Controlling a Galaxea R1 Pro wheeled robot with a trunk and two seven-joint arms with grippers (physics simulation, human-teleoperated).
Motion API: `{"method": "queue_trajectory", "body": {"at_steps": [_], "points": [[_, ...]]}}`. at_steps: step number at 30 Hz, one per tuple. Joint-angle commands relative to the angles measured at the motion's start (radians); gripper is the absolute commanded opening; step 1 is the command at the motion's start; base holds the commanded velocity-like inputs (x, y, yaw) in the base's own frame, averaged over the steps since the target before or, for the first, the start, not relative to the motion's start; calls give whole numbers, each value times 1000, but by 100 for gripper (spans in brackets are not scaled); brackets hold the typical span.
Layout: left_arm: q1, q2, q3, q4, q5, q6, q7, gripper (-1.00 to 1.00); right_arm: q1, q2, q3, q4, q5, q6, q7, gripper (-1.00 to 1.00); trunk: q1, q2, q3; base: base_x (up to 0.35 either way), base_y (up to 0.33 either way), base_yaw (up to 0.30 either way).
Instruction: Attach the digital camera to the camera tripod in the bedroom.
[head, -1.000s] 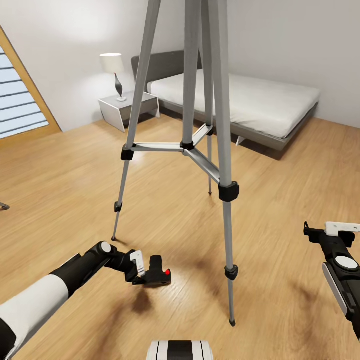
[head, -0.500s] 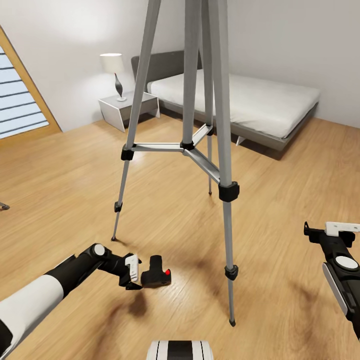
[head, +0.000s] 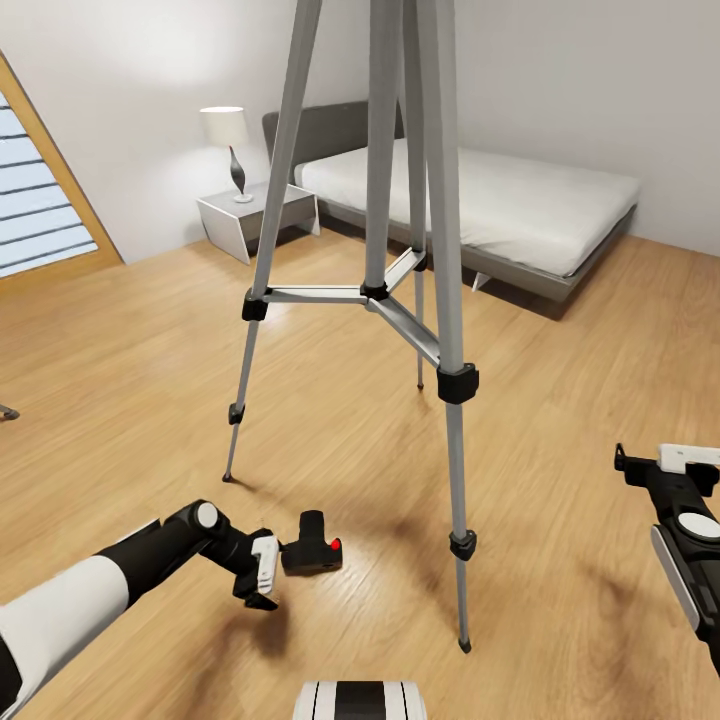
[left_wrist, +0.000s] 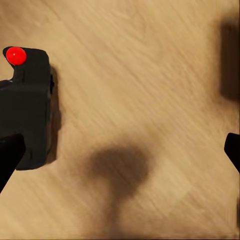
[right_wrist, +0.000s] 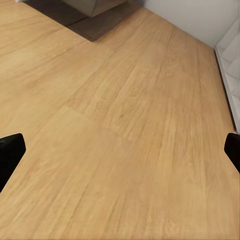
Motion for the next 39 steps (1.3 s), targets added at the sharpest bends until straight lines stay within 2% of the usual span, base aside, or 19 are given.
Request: {"method": "queue_trajectory", "body": {"at_steps": [1, 2, 6, 25, 31, 39], "points": [[-1, 1, -16, -2, -3, 0, 0, 100, 0, 0, 0, -2, -1, 6, -4, 100, 0, 0, -1, 0, 0, 0], [-1, 2, -35, -1, -3, 0, 0, 100, 0, -1, -1, -2, -1, 6, -4, 100, 0, 0, -1, 0, 0, 0], [-1, 4, -56, 0, -3, 0, 1, 100, 0, -1, -2, -2, -1, 6, -4, 100, 0, 0, -1, 0, 0, 0], [-1, 4, -67, -5, -2, 1, 4, 100, 0, -1, -3, -2, -1, 6, -4, 100, 0, 0, -1, 0, 0, 0], [-1, 4, -59, -10, -1, 2, 5, 100, 0, -1, -3, -2, -1, 6, -4, 100, 0, 0, -1, 0, 0, 0], [-1, 4, -8, -12, -1, 2, 5, 100, 0, -1, -3, -2, -1, 6, -4, 100, 0, 0, -1, 0, 0, 0]]}}
